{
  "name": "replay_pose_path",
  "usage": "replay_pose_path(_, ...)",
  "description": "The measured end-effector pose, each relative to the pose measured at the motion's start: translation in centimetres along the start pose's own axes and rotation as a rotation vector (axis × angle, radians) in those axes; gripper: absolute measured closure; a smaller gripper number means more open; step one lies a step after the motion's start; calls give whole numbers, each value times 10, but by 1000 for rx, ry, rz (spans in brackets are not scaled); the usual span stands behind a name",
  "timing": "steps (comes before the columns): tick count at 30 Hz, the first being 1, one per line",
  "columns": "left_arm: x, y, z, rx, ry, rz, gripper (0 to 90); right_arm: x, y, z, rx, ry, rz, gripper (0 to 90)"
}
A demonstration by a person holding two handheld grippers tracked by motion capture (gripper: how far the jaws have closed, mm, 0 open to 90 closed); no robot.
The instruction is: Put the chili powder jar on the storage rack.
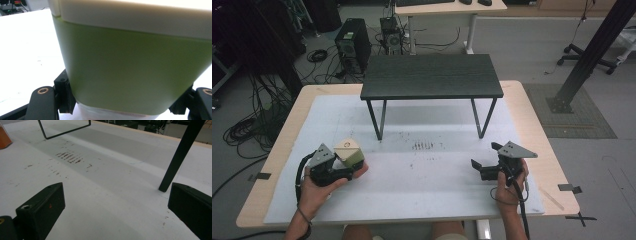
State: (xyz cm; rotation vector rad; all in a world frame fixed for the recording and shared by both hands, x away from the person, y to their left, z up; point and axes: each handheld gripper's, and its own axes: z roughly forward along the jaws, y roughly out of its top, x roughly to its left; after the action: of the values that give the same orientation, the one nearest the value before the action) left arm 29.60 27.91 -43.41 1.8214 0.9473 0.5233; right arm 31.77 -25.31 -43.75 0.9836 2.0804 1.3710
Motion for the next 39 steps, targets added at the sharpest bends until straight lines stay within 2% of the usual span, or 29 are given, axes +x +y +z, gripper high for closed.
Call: replay_pose_path(39, 0, 0, 0, -3, -3, 12, 282, 0, 0, 1, 10, 1, -2, 7)
